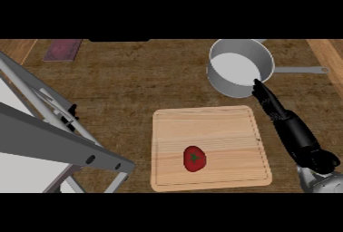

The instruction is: Pick the tomato from the cutting board and place it in the pot

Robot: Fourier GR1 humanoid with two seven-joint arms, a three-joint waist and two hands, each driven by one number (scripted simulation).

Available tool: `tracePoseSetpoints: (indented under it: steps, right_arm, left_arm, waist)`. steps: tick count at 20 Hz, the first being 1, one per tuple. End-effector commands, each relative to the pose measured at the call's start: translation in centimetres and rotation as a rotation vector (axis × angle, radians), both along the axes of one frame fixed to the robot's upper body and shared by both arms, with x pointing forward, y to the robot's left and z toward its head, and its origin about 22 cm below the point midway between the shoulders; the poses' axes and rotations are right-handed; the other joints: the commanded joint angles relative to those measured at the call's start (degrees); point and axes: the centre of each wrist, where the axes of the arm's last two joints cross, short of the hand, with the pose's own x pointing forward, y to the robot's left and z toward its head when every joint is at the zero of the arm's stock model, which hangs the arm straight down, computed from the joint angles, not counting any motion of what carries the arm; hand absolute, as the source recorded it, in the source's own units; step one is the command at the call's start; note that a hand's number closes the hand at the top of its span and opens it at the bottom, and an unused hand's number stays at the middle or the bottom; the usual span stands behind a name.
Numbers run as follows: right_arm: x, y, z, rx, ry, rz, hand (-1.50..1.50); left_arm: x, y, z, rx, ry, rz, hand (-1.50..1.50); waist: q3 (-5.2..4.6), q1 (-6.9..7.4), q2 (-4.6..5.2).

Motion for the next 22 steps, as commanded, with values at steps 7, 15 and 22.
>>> tracePoseSetpoints:
  steps: [7, 15, 22]
  right_arm:
    - [0.1, 0.1, -2.4, -0.498, -0.101, -0.312, 1.5]
    - [-6.0, 12.4, -7.4, -0.201, -0.317, -0.669, -1.5]
    - [-7.7, 12.9, -8.5, -0.534, -0.076, -0.675, -1.5]
  left_arm:
    - [0.1, 5.2, 1.7, 0.262, 0.143, 0.07, 0.0]
    - [1.5, 6.0, 4.4, 0.272, 0.253, 0.096, 0.0]
    - [1.4, 4.6, 4.9, 0.287, 0.261, 0.11, 0.0]
  waist:
    - [-1.98, -1.17, -0.56]
    - [-0.36, -0.87, -0.43]
    - [-0.64, -1.33, -0.74]
